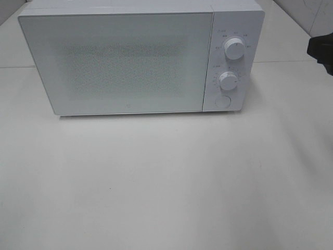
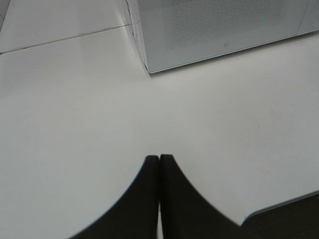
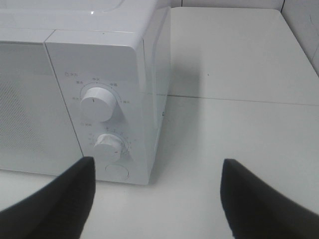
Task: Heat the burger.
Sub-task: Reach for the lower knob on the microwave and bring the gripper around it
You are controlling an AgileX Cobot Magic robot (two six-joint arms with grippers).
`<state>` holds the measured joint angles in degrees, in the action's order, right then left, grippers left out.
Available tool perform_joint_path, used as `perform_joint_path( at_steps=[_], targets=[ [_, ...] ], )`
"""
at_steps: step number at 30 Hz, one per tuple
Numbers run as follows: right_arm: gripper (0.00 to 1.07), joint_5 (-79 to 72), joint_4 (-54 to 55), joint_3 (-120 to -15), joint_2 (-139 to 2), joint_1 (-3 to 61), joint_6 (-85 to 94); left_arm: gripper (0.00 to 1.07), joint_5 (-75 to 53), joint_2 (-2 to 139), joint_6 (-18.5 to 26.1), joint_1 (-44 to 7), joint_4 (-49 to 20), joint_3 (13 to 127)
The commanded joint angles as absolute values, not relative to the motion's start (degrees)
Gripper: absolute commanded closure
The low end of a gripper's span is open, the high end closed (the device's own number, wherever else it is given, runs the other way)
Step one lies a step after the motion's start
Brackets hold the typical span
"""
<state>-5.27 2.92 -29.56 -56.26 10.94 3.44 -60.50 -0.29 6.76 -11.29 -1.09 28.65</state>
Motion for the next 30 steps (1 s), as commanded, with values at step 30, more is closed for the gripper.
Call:
perform_joint_path(
  at_steps=[30],
  targets=[
    [0.41, -47.2, 13.3, -30.0, -90.8, 24.6, 9.7, 1.06, -59.6, -1.5, 6.6, -11.2, -1.3, 28.5]
  ],
)
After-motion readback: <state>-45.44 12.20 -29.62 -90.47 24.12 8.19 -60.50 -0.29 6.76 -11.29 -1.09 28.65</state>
